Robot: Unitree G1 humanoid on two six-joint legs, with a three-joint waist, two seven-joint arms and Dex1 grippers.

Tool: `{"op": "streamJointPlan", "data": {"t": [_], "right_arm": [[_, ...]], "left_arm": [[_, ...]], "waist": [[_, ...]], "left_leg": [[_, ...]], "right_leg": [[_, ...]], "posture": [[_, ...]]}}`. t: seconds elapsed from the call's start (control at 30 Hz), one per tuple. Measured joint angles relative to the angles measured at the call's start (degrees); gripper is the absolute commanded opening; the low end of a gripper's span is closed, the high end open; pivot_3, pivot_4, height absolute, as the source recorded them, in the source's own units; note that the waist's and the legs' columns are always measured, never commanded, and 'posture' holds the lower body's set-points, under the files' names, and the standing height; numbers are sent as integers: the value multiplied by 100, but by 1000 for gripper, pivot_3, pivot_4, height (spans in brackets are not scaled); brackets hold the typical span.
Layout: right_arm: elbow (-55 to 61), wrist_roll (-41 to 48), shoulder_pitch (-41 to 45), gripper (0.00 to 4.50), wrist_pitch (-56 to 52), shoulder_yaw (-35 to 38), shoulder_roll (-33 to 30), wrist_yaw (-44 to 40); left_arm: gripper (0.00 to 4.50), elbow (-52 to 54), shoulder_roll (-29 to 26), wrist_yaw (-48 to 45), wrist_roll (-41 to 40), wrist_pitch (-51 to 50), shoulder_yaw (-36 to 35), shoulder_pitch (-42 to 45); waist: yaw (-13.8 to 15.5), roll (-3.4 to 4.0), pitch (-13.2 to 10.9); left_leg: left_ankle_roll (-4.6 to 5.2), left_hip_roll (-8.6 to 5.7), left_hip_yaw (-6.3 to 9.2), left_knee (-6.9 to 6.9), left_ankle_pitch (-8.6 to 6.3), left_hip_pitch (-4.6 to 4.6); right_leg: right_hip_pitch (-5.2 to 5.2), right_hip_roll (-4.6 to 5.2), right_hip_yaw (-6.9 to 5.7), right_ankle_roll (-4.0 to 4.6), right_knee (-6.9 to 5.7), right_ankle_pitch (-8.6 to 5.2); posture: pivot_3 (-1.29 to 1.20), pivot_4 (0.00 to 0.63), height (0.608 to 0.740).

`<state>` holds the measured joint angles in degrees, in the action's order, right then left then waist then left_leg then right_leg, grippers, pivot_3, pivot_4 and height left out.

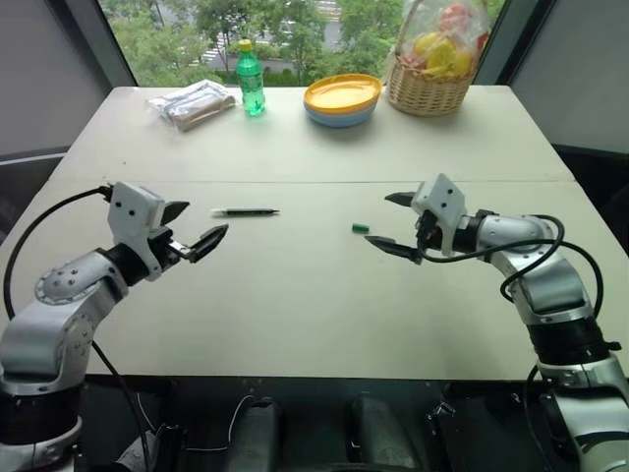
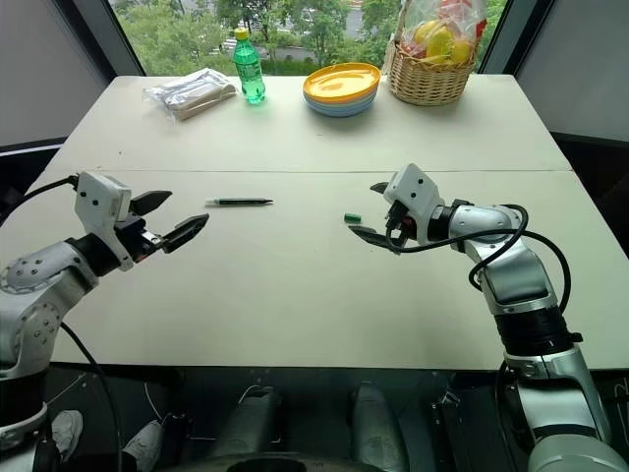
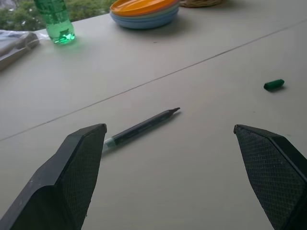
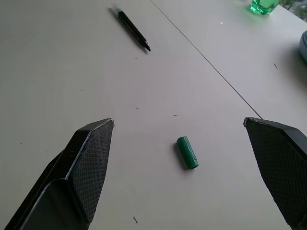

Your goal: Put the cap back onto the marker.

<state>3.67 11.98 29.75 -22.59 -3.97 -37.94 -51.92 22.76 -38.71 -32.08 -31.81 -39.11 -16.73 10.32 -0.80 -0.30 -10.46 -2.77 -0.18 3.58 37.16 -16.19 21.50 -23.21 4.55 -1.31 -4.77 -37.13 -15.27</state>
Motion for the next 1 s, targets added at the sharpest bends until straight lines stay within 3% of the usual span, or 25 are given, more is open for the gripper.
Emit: {"op": "streamJointPlan", "data": {"t": [1.0], "right_arm": [[17,1,-36,4500,-31,0,7,-17]], "left_arm": [[4466,-176,17,44,-18,32,-95,-10]], "waist": [[4,0,0]], "left_leg": [[0,0,0,0,0,0]], "right_leg": [[0,0,0,0,0,0]], "posture": [[0,150,740]]}}
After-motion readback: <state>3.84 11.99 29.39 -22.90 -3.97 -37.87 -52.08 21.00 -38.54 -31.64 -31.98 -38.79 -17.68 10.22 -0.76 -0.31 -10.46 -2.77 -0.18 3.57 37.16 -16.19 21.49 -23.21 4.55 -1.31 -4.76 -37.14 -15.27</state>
